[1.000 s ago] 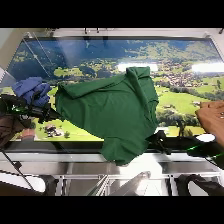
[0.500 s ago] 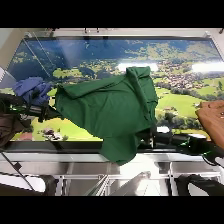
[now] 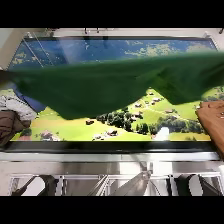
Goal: Fold the shirts.
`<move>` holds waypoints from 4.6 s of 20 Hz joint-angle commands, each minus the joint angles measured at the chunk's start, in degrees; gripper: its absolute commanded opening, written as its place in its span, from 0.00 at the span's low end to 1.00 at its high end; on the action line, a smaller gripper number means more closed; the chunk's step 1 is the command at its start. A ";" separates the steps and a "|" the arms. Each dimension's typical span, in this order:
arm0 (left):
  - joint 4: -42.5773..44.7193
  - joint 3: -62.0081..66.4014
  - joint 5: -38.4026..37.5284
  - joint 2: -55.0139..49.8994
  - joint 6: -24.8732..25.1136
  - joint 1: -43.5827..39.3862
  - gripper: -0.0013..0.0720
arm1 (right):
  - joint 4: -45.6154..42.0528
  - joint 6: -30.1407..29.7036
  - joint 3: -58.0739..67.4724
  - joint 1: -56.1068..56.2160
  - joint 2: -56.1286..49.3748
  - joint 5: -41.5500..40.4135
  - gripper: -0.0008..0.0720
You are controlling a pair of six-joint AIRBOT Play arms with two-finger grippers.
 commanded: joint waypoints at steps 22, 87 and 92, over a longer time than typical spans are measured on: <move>18.82 36.06 -8.20 -53.16 -10.88 -25.68 0.06 | -31.06 -1.81 14.67 19.58 -46.14 -23.52 0.04; 28.46 -22.47 -22.34 -40.85 -9.73 -26.60 0.38 | -64.02 16.11 -3.23 4.28 -29.70 -11.65 0.72; 29.40 -18.78 -19.37 -41.35 -9.60 -26.80 0.06 | -81.68 34.07 -8.55 4.28 -28.37 -10.69 0.72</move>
